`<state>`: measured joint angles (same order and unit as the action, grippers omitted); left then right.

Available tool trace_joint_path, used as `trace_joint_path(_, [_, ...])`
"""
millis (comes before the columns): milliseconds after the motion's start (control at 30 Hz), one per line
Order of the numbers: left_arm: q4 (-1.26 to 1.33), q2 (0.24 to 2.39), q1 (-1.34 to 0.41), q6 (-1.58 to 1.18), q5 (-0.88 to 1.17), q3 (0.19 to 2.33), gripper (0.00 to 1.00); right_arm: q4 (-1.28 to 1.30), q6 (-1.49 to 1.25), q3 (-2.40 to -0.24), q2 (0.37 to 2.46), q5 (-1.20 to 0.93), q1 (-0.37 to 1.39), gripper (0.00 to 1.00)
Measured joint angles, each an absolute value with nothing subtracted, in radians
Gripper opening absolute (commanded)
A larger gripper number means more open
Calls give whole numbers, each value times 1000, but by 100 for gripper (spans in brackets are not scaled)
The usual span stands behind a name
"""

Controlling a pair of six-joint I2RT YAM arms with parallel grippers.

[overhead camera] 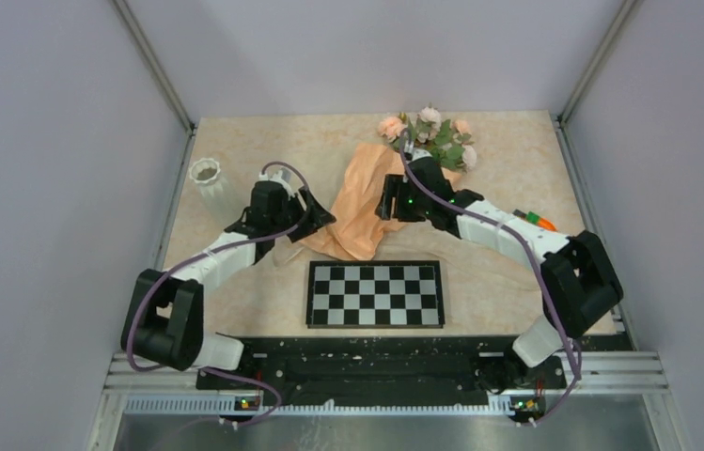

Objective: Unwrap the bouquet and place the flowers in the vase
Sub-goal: Unfold the wrapping paper at the center of the board.

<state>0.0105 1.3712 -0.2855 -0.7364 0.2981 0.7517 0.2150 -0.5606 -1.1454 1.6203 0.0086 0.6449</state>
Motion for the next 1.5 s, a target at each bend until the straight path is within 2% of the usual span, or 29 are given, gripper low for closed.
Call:
trace_joint_path(100, [30, 1417, -313, -764, 298, 741, 76, 233, -553, -1112, 1564, 14, 603, 61])
trace_joint_path(200, [38, 1450, -343, -787, 298, 738, 76, 240, -545, -1076, 1507, 14, 556, 61])
trace_joint_path(500, [48, 1537, -411, -797, 253, 749, 62, 281, -531, -987, 1332, 17, 477, 61])
trace_joint_path(667, [53, 1574, -421, -789, 232, 769, 47, 295, -532, -968, 1296, 17, 472, 61])
trace_joint_path(867, [77, 1580, -431, -754, 219, 770, 23, 307, -533, -968, 1291, 17, 472, 61])
trace_joint_path(1067, [107, 1579, -473, -690, 198, 770, 10, 308, -536, -968, 1287, 17, 472, 61])
trace_joint_path(1500, [110, 1540, -655, -508, 36, 785, 7, 342, -543, -933, 1206, 30, 472, 61])
